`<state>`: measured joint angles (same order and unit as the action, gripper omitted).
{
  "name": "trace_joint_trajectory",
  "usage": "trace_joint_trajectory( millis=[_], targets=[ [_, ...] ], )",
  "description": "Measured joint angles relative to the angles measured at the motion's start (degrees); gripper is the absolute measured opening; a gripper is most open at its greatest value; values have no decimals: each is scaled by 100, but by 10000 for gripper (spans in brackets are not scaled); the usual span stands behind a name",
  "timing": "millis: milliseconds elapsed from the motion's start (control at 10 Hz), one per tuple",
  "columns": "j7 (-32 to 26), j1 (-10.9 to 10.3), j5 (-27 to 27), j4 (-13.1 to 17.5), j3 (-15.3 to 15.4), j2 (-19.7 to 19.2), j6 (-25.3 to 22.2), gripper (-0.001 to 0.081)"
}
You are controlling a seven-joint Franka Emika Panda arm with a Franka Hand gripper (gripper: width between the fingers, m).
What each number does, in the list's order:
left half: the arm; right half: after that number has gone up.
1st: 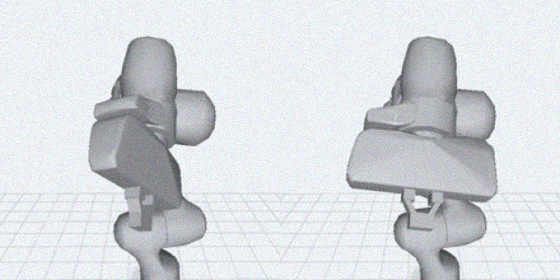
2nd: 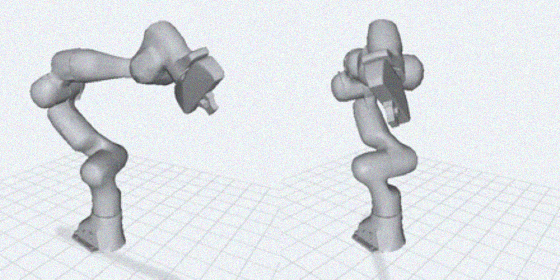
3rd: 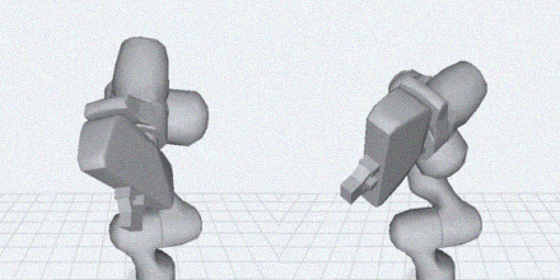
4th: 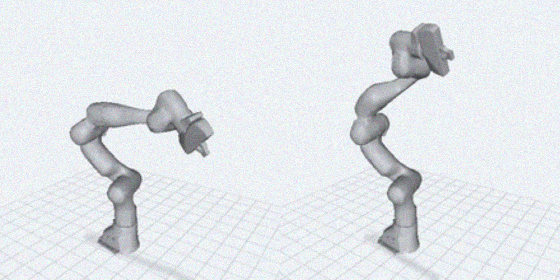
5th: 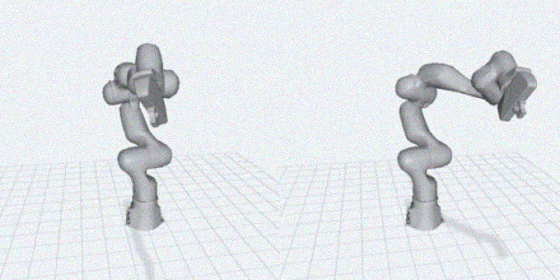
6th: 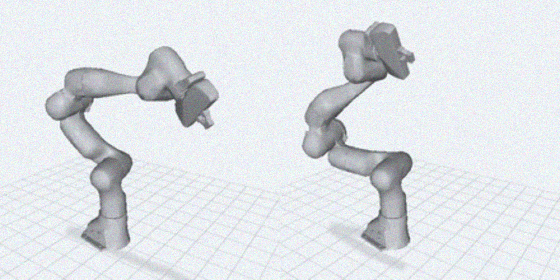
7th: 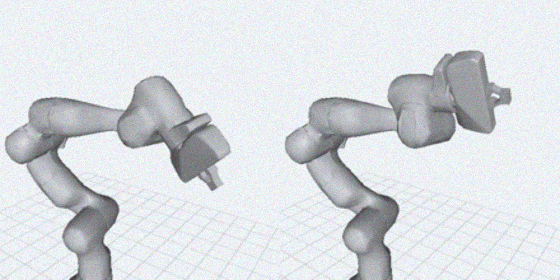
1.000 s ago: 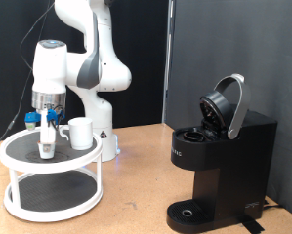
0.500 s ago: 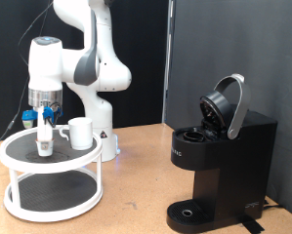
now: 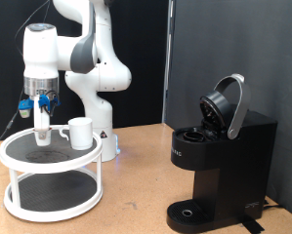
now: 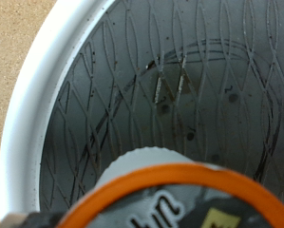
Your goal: Make a cup of coffee with the keurig machine
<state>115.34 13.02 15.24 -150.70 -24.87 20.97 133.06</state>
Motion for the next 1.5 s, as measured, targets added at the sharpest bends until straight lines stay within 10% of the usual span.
trace_joint_trajectory(
  millis=[700,1500],
  targets=[
    [-816,-132,-1440,875,-53,552,-1857,367],
    [-815,-151,-1705,1889,45,785,-3220,367]
  ],
)
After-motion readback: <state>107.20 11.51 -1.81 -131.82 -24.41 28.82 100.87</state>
